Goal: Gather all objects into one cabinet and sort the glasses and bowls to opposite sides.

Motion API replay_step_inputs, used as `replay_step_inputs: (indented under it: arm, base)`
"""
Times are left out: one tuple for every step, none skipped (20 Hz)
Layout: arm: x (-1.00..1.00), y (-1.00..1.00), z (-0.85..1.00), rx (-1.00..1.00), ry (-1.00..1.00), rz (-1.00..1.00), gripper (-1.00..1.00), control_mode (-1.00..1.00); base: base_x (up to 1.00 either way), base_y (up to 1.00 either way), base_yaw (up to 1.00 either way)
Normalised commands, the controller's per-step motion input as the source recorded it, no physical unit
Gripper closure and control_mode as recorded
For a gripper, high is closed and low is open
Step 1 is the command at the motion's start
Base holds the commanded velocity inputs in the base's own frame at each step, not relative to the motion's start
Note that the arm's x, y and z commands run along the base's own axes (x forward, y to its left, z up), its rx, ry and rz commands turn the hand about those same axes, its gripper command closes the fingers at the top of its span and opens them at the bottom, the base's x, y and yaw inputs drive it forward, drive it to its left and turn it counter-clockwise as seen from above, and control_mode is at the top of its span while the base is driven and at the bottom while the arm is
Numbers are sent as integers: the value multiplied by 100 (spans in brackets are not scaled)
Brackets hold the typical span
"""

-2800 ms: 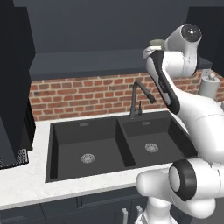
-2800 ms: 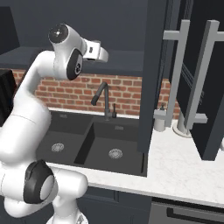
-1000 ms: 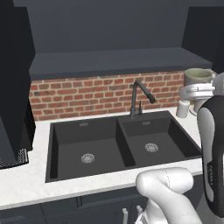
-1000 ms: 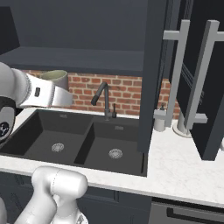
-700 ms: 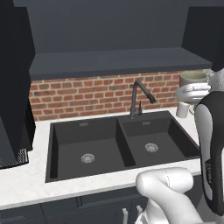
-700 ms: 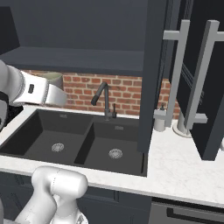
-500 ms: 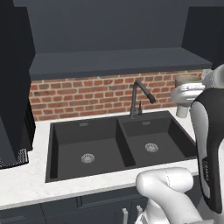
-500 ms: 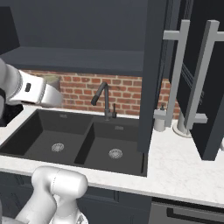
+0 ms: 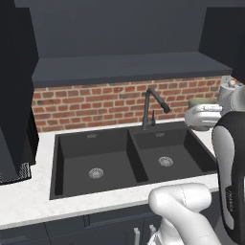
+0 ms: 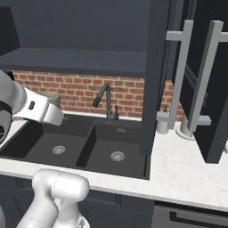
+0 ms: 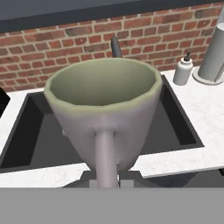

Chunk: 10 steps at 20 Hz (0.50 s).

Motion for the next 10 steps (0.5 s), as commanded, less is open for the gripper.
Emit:
replay_step_inputs:
  arm:
    - [0, 0, -14, 4, -1, 0, 100, -100]
    - [7, 0, -9, 2, 0, 0, 100, -100]
    - [12, 0, -3, 0, 0, 0, 100, -100]
    - [9, 0, -3, 0, -2, 0, 100, -100]
    - [0, 0, 0, 0, -2, 0, 100, -100]
    - [0, 0, 0, 0, -1, 0, 100, -100]
    - [0, 0, 0, 0, -1, 0, 100, -100]
    - [0, 0, 0, -1, 0, 0, 100, -100]
    - [0, 0, 0, -2, 0, 0, 100, -100]
    - [0, 0, 0, -4, 0, 0, 100, -100]
  base:
    - [0, 0, 0]
    - [0, 0, 0]
    - [0, 0, 0]
    - [0, 0, 0]
    - [0, 0, 0]
    - [0, 0, 0]
    - [0, 0, 0]
    - [0, 0, 0]
    - [0, 0, 0]
    - [0, 0, 0]
